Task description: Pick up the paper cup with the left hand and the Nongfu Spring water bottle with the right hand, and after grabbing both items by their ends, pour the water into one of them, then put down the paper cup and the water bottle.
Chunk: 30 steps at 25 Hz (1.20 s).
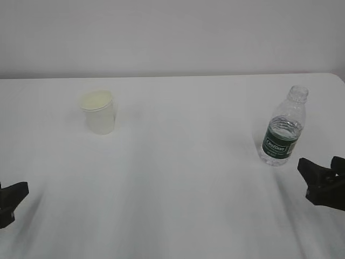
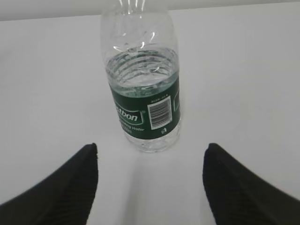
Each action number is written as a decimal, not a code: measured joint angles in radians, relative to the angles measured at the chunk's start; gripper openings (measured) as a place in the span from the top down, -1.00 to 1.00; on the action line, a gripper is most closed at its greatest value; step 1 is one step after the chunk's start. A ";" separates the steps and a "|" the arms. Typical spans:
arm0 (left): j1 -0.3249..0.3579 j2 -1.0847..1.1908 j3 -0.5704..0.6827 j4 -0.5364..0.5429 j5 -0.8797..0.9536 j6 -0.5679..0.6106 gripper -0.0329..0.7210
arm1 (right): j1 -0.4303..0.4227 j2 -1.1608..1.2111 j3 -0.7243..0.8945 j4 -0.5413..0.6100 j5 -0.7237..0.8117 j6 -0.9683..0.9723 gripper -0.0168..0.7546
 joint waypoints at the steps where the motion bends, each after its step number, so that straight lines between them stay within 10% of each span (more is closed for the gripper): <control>1: 0.000 0.000 0.000 0.000 0.000 0.000 -0.24 | 0.000 0.000 -0.003 -0.006 0.000 0.000 -0.43; 11: 0.000 0.002 -0.051 0.000 0.000 0.000 -0.69 | 0.000 0.035 -0.061 -0.060 0.000 -0.017 -0.43; 30: 0.000 0.002 -0.057 0.000 0.000 0.000 -0.71 | 0.000 0.170 -0.183 -0.062 0.000 -0.018 -0.43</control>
